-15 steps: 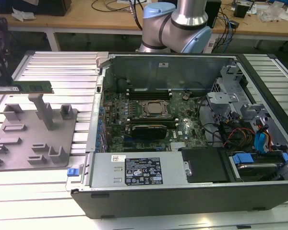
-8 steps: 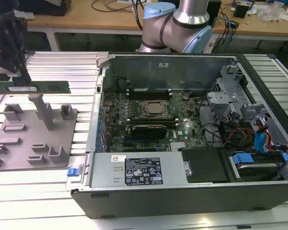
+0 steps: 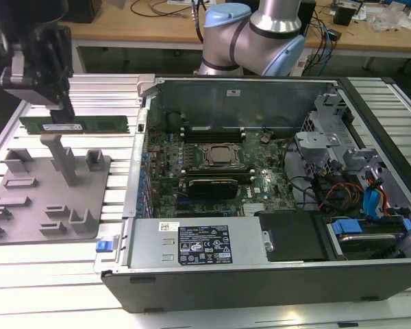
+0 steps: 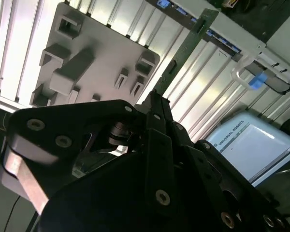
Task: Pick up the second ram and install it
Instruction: 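Pick up the second ram and move it above second insertion slot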
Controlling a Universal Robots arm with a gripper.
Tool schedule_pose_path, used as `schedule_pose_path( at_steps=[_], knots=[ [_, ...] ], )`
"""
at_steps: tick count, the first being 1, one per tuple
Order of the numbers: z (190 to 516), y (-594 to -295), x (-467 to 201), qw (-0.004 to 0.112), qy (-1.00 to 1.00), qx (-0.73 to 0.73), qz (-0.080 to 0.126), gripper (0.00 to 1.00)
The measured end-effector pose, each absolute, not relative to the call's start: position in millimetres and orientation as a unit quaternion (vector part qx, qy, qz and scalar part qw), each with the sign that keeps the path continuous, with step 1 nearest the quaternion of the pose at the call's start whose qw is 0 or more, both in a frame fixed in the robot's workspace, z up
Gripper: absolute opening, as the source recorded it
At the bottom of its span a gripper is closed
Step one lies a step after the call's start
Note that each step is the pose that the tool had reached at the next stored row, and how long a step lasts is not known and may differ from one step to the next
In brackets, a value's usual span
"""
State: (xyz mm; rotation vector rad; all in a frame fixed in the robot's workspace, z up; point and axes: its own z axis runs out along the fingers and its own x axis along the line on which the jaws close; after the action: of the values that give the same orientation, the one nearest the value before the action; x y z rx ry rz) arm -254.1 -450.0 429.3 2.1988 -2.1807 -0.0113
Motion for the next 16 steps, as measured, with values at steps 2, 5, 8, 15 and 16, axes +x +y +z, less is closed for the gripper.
schedule_pose_path(
  at_steps=[2,5,8,15,16],
  knots=[
    [429.3,-450.0,-236.1,0.022,-0.704,0.710,-0.004,0.09],
    [429.2,-450.0,-213.0,0.022,-0.704,0.710,-0.004,0.09],
    [429.0,-450.1,-188.2,0.022,-0.704,0.710,-0.004,0.09],
    [428.7,-450.0,-143.8,0.022,-0.704,0.710,-0.004,0.09],
    [428.7,-450.1,-136.7,0.022,-0.704,0.710,-0.004,0.09]
  ],
)
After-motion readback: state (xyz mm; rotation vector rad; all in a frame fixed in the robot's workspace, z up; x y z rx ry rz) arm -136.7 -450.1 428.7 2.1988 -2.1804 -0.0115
